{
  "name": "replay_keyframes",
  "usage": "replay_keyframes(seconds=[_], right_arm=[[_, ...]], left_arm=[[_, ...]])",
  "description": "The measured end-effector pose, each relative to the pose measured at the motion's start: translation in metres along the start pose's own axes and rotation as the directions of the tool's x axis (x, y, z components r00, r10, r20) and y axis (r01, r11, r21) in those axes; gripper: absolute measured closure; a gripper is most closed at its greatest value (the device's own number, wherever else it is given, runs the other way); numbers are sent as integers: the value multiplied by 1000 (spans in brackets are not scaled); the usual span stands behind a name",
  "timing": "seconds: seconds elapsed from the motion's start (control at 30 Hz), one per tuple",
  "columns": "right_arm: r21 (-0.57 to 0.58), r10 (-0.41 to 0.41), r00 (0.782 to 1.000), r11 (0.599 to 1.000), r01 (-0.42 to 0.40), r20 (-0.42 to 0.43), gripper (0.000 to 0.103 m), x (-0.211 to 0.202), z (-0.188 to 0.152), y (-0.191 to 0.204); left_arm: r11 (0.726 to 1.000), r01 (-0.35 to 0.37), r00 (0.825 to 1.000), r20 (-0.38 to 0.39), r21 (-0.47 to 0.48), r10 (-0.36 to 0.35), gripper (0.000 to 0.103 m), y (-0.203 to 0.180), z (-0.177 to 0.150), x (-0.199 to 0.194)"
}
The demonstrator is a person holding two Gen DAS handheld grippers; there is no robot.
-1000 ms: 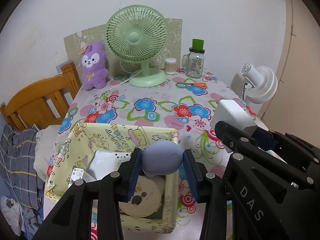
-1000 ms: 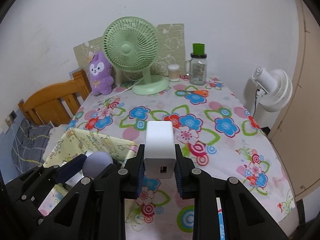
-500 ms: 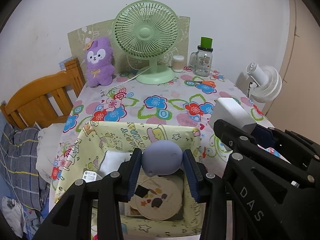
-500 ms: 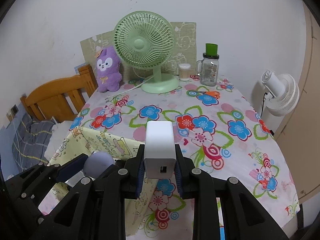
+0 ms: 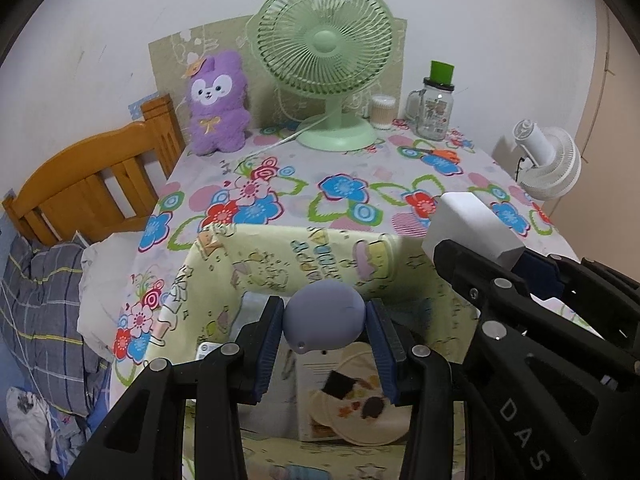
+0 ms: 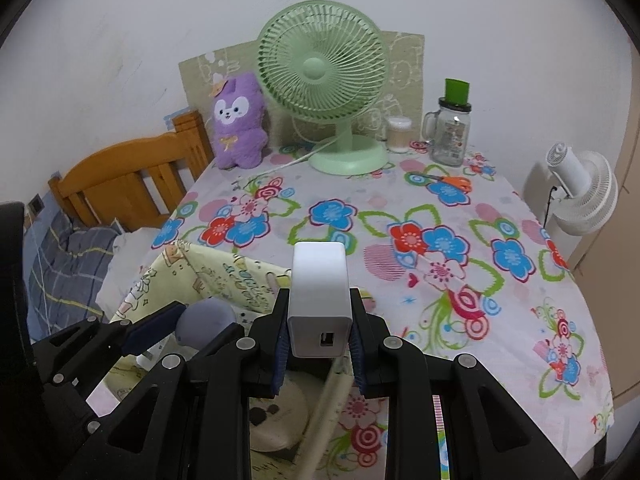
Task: Organize rigid objects
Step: 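Carry the grey pouch and white cube with both grippers over the yellow box, then lower the pouch and cube into the yellow box and open both grippers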
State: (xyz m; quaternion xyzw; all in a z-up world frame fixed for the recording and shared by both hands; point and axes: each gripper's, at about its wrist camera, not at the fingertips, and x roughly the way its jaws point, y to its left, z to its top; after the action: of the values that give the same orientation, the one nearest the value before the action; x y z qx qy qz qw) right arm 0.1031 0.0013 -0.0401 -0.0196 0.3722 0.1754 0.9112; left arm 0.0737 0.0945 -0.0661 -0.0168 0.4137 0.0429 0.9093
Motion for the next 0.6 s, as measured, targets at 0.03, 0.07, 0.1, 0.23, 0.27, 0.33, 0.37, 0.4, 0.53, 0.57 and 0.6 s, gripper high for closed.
replay_keyframes(seconds=[0.03,0.07,0.1,0.23,0.27,0.33,0.37,0.4,0.53,0.57,0.6], right_arm=[[-4,3,1000,1000,-3,-5,74,2,0,3],[-7,6,1000,1000,-6,-9,74,4,0,5],[-11,8,1000,1000,-9,-14,74,6,0,7],[-21,12,1000,1000,-12,-26,74,13,-1,13],[-23,13,999,1000,-14,-29,74,15,-1,14],[-26,15,999,1000,-16,-36,74,18,-1,17],[-27,14,999,1000,-15,-39,74,20,-2,18],[-29,15,999,999,-16,-42,74,21,-2,20],[-31,25,998,999,-27,-61,74,28,-4,25],[-31,29,997,999,-31,-67,74,30,-5,26],[-31,35,997,999,-37,-76,74,33,-5,28]], left_arm=[[1000,-2,1000,-4,-2,2,60,2,0,2],[1000,-3,1000,-10,-3,3,60,5,-1,4],[1000,-6,1000,-15,-4,6,60,7,-1,6],[1000,-12,1000,-29,-4,12,59,14,-2,12],[1000,-12,999,-32,-3,12,59,15,-2,13],[1000,-9,999,-38,-5,8,59,18,-3,16],[1000,-10,999,-42,-8,9,59,20,-3,18],[1000,-12,999,-46,-9,11,59,22,-3,20],[1000,-24,998,-57,-4,24,59,28,-5,26],[1000,-29,998,-58,-5,28,59,29,-5,27],[999,-37,998,-59,-7,37,59,31,-6,29]])
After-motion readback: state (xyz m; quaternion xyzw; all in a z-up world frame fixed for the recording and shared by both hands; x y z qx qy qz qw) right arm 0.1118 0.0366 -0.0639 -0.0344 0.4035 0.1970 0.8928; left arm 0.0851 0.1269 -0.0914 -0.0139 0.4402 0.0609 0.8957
